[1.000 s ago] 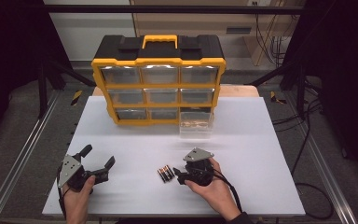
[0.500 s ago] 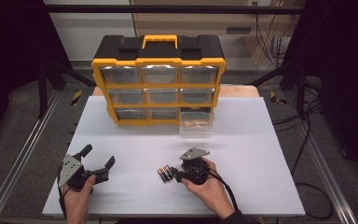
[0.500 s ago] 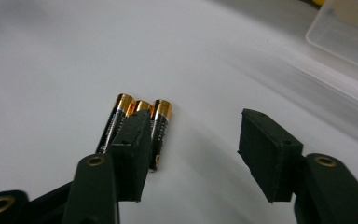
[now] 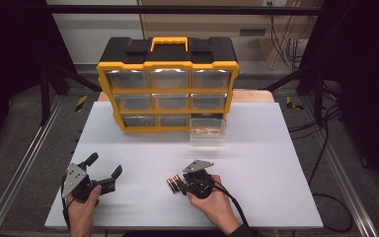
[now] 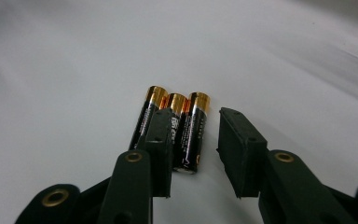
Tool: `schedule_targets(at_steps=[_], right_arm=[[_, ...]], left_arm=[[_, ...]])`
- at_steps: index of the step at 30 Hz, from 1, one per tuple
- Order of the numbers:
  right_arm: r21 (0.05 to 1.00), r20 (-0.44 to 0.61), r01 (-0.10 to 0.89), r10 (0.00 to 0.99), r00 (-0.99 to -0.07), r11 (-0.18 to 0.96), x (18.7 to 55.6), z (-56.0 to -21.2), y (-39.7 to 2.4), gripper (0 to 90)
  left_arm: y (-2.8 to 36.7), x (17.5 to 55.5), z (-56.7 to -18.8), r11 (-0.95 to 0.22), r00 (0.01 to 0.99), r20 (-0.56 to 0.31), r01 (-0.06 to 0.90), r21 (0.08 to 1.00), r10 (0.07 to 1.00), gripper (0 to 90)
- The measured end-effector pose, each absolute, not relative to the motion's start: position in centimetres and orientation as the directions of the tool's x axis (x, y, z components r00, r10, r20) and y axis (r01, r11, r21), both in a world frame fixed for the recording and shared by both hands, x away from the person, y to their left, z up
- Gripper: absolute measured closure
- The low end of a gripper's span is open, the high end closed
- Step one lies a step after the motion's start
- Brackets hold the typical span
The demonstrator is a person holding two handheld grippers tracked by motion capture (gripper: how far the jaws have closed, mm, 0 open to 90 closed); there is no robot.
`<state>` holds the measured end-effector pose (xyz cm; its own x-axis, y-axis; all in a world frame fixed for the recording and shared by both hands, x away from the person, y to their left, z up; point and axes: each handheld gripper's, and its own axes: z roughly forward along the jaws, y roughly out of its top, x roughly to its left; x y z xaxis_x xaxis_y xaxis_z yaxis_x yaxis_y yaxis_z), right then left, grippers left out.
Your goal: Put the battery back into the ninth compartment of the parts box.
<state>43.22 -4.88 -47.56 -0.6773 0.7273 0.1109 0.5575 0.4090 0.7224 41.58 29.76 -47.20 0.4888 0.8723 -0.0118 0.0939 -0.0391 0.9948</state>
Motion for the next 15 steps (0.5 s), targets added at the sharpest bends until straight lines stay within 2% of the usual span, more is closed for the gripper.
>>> schedule_targets(at_steps=[15], right_arm=[[0.702, 0.109, 0.583, 0.748, -0.655, 0.408, 43.52, -48.42, -4.70, 74.9]], left_arm=[[29.61, 41.64, -47.22, -0.043, 0.498, -0.011, 0.096, 0.994, 0.867, 1.2]])
